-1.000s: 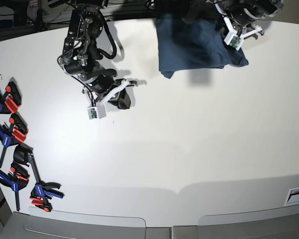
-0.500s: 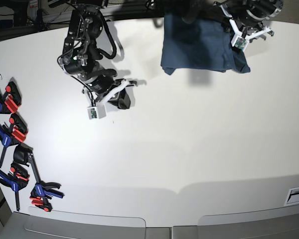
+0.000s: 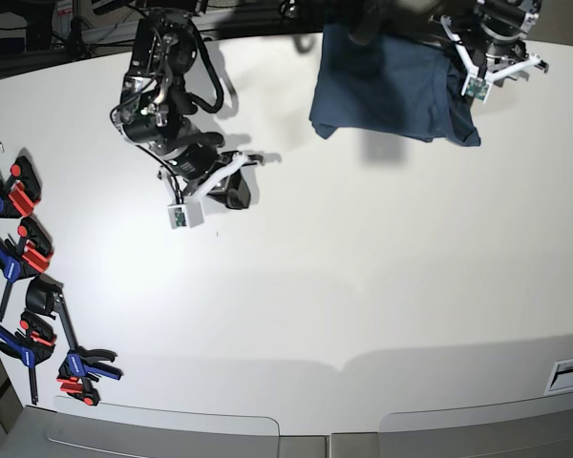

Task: Fold the T-shirt properly
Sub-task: 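Press and smooth the bundle edge with the left gripper, then grasp the folded navy bundle with the right gripper, then carry the bundle with the right gripper beside the clamps and release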

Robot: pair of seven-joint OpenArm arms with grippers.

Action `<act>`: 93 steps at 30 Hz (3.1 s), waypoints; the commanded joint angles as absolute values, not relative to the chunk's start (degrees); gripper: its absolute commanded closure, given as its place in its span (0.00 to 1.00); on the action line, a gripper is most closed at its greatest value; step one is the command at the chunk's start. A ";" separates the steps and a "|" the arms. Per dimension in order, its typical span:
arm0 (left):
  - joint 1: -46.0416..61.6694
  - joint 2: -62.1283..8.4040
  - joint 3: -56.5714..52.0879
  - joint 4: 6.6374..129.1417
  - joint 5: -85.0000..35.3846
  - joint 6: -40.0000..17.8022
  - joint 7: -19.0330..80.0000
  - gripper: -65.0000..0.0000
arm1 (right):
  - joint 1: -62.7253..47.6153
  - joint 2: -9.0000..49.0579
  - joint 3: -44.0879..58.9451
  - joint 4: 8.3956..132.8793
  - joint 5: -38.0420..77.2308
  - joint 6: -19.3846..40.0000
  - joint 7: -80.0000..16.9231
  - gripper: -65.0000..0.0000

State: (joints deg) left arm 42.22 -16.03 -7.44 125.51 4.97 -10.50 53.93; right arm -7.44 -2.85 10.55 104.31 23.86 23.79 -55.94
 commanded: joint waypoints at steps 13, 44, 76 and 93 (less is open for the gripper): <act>42.54 -16.40 -7.57 126.52 16.47 0.08 47.20 0.66 | -6.66 -2.70 10.44 105.43 24.80 24.34 -54.37 1.00; 42.72 -16.38 -28.93 126.39 2.28 0.16 46.30 0.66 | -6.70 -4.16 -40.53 105.36 9.89 40.00 -49.89 1.00; 42.72 -16.36 -28.93 126.37 -1.19 0.01 45.50 0.66 | -3.95 -3.64 -26.46 79.42 -10.33 31.05 -40.29 1.00; 42.70 -16.38 -28.93 126.37 -1.21 -0.01 43.38 0.66 | 2.02 11.97 19.57 79.42 5.15 31.00 -42.48 1.00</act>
State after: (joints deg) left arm 42.37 -15.86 -28.51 125.51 -1.56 -0.40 44.73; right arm 1.43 11.53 19.81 78.85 5.54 31.46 -42.13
